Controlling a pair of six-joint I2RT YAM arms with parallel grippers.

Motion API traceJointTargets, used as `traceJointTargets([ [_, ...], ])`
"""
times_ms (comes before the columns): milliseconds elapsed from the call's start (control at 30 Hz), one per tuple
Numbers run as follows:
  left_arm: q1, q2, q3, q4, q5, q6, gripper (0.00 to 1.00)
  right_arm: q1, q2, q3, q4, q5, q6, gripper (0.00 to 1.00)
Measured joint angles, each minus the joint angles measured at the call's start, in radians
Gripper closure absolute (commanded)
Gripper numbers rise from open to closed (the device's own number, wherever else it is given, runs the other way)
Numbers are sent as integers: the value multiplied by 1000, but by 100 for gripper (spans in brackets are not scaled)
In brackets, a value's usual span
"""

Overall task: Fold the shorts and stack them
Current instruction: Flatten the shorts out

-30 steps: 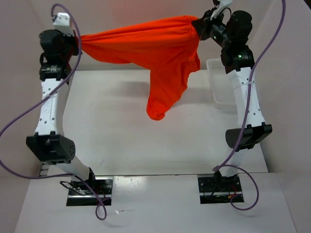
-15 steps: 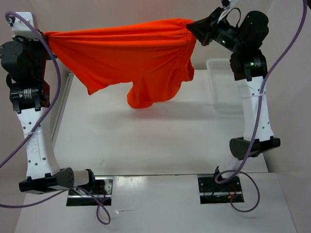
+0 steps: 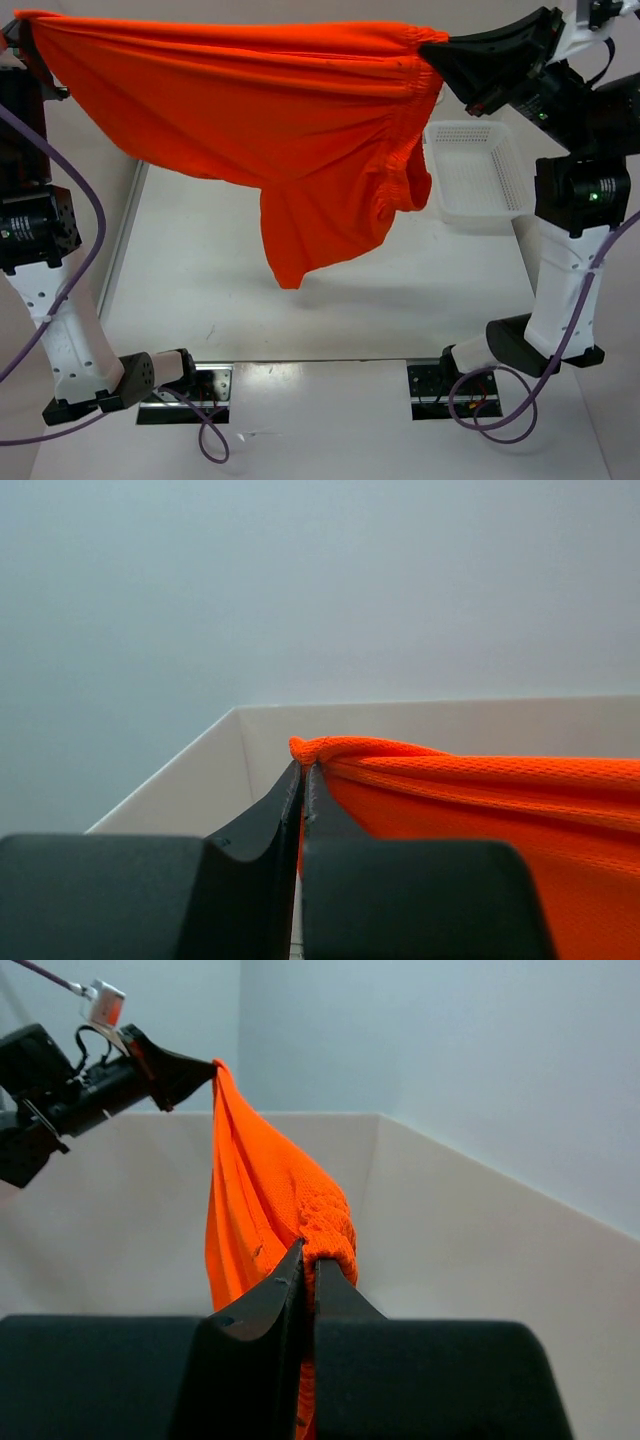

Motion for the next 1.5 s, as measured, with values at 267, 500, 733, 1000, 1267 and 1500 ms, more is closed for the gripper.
traceJointTargets([
  [267,5,14,-66,22,74,0,100,0,-72,-166,77,1,85,100],
  [500,-40,124,-290,-5,103,2,100,0,-14,-504,115,47,112,100],
  [733,-114,336,-426,-54,100,2,100,-4,237,-651,63,177,31,100],
  [1000,-188,557,-364,-62,79,3,100,-6,449,-605,32,322,-79,100],
  [1267,-183,575,-352,-67,66,3,100,-6,482,-587,31,377,-153,100],
  [1500,-177,486,-352,-155,60,3,100,-6,379,-601,-56,340,-271,100],
])
